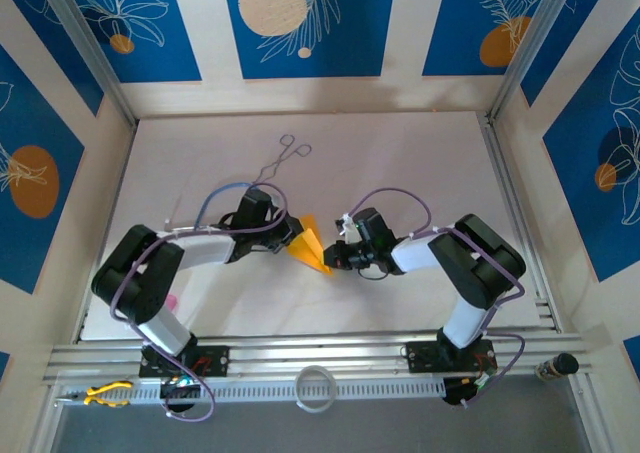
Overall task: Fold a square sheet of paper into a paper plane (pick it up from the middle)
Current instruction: Fourth fold the wing at the center of the table.
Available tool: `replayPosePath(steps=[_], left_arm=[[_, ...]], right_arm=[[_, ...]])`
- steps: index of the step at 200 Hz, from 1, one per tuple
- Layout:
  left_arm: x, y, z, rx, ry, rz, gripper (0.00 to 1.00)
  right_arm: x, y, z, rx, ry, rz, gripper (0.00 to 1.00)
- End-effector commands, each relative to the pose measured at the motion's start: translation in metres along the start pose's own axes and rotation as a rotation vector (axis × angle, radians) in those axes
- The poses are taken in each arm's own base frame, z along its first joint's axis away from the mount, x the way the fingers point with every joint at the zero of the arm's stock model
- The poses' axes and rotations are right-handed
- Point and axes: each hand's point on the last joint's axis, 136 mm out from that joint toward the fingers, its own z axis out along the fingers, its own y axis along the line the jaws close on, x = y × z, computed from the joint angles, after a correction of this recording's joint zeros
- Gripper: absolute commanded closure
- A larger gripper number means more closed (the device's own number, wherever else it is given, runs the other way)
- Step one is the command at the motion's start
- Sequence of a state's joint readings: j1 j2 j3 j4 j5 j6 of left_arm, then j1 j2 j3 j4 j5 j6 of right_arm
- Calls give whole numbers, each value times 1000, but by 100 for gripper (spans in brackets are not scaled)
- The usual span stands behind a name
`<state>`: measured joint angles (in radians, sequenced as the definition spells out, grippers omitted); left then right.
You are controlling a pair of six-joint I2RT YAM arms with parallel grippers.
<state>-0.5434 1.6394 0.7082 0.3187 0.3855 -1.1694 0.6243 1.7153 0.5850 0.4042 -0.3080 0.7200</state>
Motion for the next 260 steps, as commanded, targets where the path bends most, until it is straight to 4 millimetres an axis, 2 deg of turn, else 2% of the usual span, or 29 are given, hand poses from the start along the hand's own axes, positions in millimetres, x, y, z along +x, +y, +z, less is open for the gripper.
replayPosePath(steps=[1, 69, 260], left_arm=[[1, -11, 8, 64, 31, 22, 92], [0, 1, 24, 33, 35, -7, 92], [1, 14, 38, -18, 59, -14, 92]], right_arm=[[12, -4, 4, 1, 66, 56, 96], [15, -10, 3, 53, 77, 45, 96], [17, -18, 4, 127, 113, 67, 95]])
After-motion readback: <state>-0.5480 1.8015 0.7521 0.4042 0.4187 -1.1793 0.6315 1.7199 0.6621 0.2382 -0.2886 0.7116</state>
